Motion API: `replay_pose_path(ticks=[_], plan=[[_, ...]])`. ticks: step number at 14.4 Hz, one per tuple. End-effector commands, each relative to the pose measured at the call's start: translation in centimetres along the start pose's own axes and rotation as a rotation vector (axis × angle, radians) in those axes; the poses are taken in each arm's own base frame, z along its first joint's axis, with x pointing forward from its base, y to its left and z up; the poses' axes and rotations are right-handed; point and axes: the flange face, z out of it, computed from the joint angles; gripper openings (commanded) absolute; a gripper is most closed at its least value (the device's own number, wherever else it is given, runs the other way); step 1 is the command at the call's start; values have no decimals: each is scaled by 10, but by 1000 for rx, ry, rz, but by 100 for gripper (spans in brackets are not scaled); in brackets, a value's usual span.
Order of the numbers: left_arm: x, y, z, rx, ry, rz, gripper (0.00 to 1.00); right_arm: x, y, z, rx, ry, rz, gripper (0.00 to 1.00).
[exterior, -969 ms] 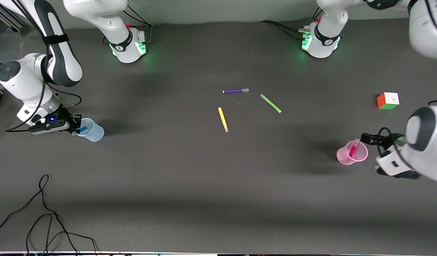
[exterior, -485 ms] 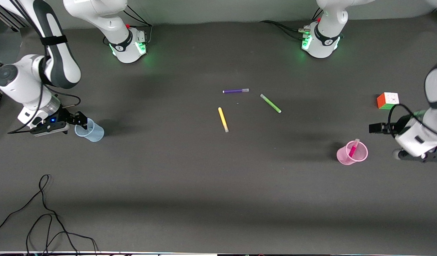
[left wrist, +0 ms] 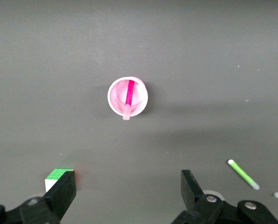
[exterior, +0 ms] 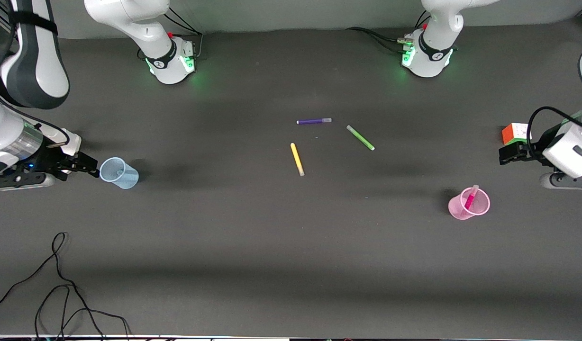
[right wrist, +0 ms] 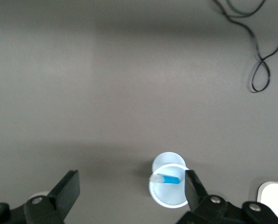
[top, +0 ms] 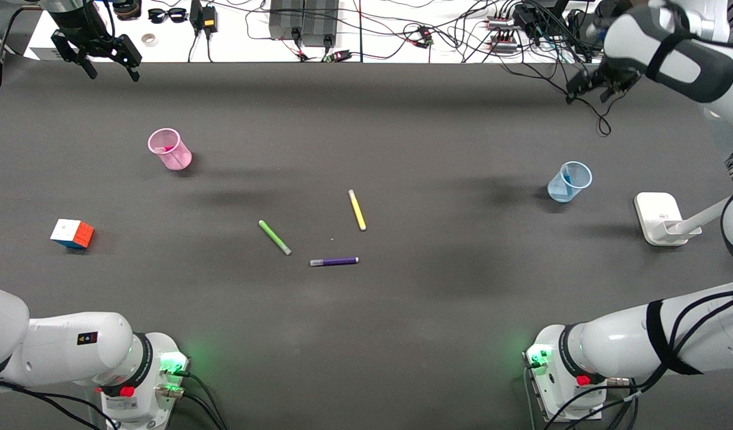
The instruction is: Place pink and blue markers in matching cups
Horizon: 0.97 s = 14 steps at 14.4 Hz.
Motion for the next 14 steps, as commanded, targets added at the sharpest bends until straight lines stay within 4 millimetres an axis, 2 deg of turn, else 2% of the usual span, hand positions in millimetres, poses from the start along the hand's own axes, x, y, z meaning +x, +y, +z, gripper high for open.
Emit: replay_pose_path(ticks=[1, 4, 5, 6, 8, 14], plan=[[-20, 2, -22, -51, 39, -36, 100, 5, -2, -55, -18, -54, 56, 100], [-25, 21, -45, -46, 26, -30, 100, -12, -10, -111, 6, -33, 50, 100], [-26, 24, -48, -45, 17, -24, 100, -17, -24, -123, 10, -22, 30, 100], [-25, 26, -48, -44, 13, -21, 100, -22, -36, -128, 3, -28, 58, 100], [-26, 28, -45, -40, 1, -8, 100, -31, -38, -131, 8, -58, 121, 100], [-26, 31, -43, -32, -5, 9, 100, -29, -54, -137, 9, -34, 120, 100]])
